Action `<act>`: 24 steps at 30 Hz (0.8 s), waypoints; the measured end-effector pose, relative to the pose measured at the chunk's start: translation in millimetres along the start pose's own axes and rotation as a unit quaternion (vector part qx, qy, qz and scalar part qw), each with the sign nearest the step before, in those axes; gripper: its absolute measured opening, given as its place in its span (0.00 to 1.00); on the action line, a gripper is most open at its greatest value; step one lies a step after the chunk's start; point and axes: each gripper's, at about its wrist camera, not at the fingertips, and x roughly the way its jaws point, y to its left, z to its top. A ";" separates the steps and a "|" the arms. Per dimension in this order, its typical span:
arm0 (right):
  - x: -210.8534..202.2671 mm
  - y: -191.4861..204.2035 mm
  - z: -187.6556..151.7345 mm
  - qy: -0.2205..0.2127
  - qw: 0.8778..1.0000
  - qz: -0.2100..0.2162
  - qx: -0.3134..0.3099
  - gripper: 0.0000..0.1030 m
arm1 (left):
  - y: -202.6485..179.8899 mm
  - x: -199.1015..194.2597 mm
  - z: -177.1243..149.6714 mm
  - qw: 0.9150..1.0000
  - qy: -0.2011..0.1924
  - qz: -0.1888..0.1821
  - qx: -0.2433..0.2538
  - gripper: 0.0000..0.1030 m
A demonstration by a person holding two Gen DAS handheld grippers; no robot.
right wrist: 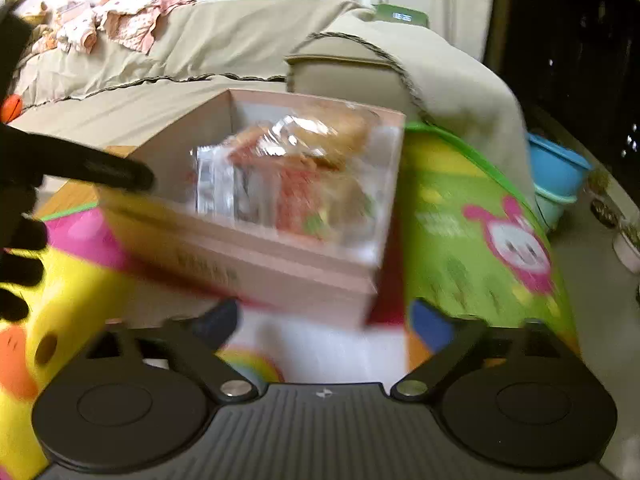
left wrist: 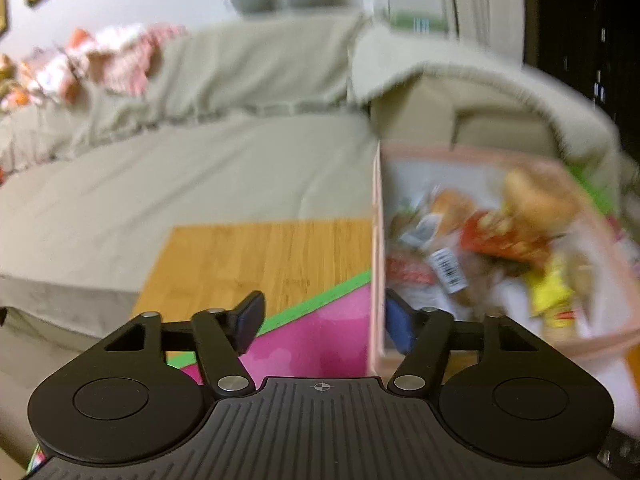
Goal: Organize objects
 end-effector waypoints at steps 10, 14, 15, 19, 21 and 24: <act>-88.5 24.3 -103.6 0.045 0.999 0.021 0.007 1.00 | 1.0 -131.5 -124.1 0.999 -0.016 -0.014 -0.035 0.66; -99.5 31.0 -129.3 -0.006 1.000 0.003 0.021 1.00 | -10.7 -141.4 -164.9 1.000 0.009 -0.028 -0.001 0.66; -98.1 29.1 -132.3 -0.016 0.999 0.004 0.030 1.00 | -13.9 -141.6 -173.2 1.000 0.004 -0.028 0.007 0.68; -93.9 31.6 -133.8 -0.043 0.997 -0.025 0.057 1.00 | -14.5 -141.3 -184.2 0.999 -0.030 -0.028 0.012 0.68; -94.8 34.9 -136.4 -0.058 0.996 -0.034 0.058 1.00 | -6.6 -140.6 -184.7 0.999 -0.028 -0.045 -0.009 0.68; -94.5 33.0 -136.4 -0.059 0.996 -0.032 0.060 1.00 | -7.6 -140.4 -183.7 0.999 -0.028 -0.043 -0.006 0.68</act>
